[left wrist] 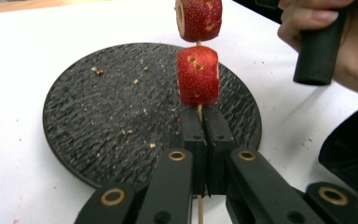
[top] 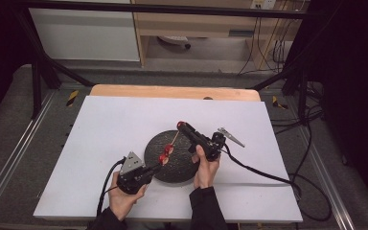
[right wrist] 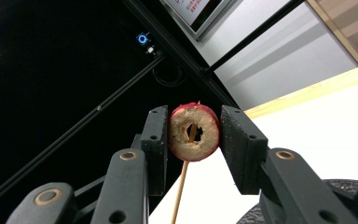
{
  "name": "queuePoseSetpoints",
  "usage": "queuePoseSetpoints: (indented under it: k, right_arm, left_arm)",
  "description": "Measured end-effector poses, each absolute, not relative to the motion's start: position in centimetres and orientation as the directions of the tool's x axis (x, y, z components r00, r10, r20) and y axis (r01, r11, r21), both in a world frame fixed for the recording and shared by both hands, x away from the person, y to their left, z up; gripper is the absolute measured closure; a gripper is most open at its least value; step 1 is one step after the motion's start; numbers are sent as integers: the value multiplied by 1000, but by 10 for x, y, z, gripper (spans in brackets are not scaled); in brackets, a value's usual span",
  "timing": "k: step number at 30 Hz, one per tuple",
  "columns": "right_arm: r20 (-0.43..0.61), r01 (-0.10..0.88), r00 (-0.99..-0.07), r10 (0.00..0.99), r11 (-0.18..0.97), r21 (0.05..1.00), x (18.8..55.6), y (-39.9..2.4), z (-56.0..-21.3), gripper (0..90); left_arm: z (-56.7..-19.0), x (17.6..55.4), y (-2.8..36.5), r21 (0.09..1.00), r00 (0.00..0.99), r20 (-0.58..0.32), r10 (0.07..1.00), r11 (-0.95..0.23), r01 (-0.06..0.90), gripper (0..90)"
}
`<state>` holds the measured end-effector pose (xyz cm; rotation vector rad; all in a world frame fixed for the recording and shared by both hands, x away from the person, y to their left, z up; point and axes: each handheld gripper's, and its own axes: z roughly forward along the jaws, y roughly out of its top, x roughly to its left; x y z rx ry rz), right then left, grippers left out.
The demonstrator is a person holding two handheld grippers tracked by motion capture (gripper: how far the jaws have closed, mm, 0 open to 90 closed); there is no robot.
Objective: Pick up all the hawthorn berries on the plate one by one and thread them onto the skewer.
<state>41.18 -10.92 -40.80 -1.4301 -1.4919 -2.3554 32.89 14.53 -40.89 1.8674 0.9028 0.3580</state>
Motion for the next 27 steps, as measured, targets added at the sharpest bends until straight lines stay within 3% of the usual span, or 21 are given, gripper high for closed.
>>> queuePoseSetpoints:
  k: [27]
  right_arm:
    - [673, 437, -601, 432, -528, 728, 403, -109, -408, 636]
  left_arm:
    - [-395, 344, 132, 886, 682, -156, 715, -204, 416, 889]
